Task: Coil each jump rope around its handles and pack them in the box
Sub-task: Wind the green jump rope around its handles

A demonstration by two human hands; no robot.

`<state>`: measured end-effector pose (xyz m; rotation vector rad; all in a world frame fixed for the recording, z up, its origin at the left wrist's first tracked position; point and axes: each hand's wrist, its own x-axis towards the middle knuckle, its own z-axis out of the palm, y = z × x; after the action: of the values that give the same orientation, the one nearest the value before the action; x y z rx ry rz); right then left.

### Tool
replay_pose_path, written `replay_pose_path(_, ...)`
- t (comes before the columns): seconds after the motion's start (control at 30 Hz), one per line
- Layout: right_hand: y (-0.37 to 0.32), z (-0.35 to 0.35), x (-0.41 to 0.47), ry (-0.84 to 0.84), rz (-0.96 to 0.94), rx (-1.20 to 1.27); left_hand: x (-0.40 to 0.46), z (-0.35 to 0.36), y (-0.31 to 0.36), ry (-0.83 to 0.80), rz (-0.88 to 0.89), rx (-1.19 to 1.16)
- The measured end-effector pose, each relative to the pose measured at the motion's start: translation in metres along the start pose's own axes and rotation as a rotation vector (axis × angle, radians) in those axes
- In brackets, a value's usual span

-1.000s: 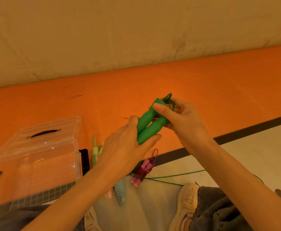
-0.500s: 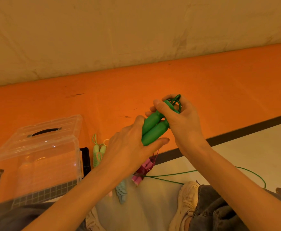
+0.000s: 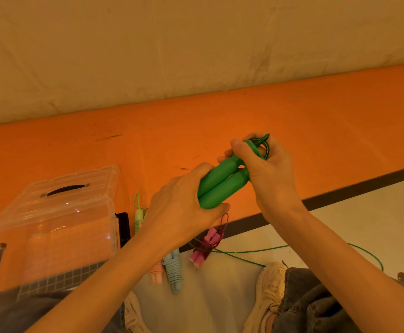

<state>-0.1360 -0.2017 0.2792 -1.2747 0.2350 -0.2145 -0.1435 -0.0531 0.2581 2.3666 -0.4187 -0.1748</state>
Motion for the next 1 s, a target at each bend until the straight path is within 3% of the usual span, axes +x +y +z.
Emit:
replay_pose_path(0.17,0.000,-0.001,0.003,0.028,-0.029,-0.001,-0.006,0.005,0.005,0.084,0.038,0.172)
replay_pose_path(0.33,-0.002,-0.003,0.003,0.035,-0.052,-0.005,-0.002,0.001,0.004,0.028,0.074,0.068)
replay_pose_path(0.63,-0.003,-0.009,0.003,0.056,-0.042,-0.013,-0.003,0.003,0.005,-0.022,0.208,0.147)
replay_pose_path(1.0,-0.003,-0.007,0.003,0.084,-0.002,0.029,-0.002,0.011,0.002,0.082,0.207,0.140)
